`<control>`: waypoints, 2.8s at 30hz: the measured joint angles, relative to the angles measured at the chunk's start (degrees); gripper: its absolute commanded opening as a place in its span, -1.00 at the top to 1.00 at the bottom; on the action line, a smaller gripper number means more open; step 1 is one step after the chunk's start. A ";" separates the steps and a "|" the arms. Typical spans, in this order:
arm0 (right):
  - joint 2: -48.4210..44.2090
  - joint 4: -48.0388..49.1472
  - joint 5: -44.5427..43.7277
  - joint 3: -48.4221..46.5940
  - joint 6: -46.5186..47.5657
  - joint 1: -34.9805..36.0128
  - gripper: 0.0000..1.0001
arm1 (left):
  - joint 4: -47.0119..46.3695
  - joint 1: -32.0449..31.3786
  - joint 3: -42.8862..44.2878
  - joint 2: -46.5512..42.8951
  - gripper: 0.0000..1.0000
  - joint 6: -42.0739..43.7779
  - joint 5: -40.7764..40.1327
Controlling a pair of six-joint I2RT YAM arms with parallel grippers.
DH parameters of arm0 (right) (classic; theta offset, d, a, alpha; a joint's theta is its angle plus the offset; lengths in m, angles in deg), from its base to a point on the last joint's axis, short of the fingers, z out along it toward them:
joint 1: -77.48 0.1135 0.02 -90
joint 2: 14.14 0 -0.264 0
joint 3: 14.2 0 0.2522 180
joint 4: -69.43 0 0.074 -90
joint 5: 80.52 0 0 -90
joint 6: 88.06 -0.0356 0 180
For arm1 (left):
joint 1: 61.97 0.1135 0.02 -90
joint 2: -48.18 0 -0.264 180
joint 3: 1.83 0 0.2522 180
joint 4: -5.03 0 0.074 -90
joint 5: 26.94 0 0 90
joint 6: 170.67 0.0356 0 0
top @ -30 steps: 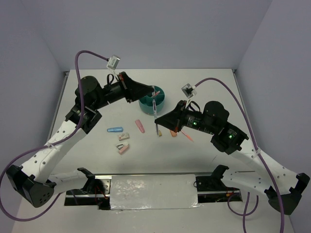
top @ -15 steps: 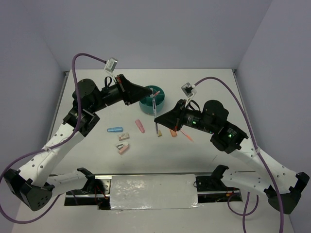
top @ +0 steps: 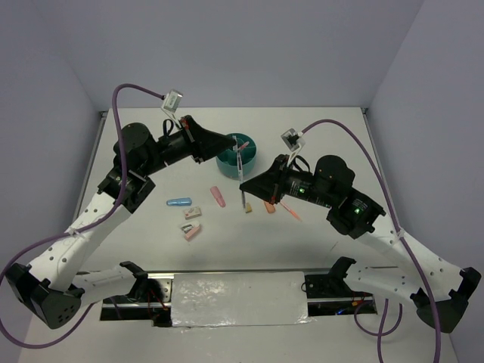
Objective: Sort the stationery into containers
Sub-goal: Close the pen cap on the pen.
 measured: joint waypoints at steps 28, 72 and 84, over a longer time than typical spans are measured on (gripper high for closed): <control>2.73 -2.19 -0.07 -2.86 0.59 0.00 1.00 | 2.16 0.04 1.97 0.39 1.00 -1.66 -3.72; 9.20 -4.15 3.48 -15.28 11.41 -6.08 1.00 | 4.39 0.26 5.62 3.15 -0.02 -0.72 1.95; 9.40 -0.92 6.62 -14.71 10.78 -5.81 1.00 | 5.09 0.02 9.66 4.68 0.44 0.00 3.26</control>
